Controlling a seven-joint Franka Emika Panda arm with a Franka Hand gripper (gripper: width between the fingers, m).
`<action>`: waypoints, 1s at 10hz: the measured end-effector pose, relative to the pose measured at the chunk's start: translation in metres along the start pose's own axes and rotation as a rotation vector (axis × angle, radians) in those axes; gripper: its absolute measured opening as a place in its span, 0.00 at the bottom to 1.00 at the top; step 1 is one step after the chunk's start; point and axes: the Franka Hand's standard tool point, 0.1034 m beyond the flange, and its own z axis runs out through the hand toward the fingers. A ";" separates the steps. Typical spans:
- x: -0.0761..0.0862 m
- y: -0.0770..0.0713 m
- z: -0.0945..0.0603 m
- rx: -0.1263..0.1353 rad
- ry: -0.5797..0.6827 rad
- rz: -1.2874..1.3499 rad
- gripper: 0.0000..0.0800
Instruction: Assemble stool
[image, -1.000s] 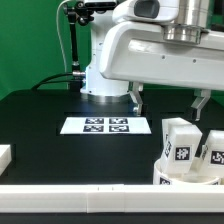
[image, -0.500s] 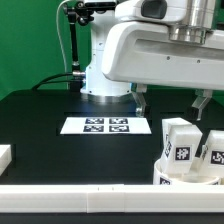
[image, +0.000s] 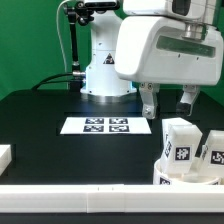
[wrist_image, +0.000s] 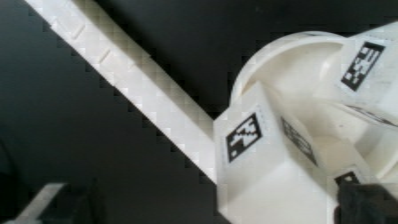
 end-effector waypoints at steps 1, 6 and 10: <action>-0.002 0.002 0.000 -0.006 -0.007 -0.059 0.81; 0.007 -0.001 0.004 -0.007 -0.108 -0.534 0.81; 0.011 -0.005 0.019 0.014 -0.168 -0.634 0.81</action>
Offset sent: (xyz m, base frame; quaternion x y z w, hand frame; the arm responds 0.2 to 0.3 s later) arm 0.0116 0.0275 -0.0039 0.0488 -0.0450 -0.3162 0.9464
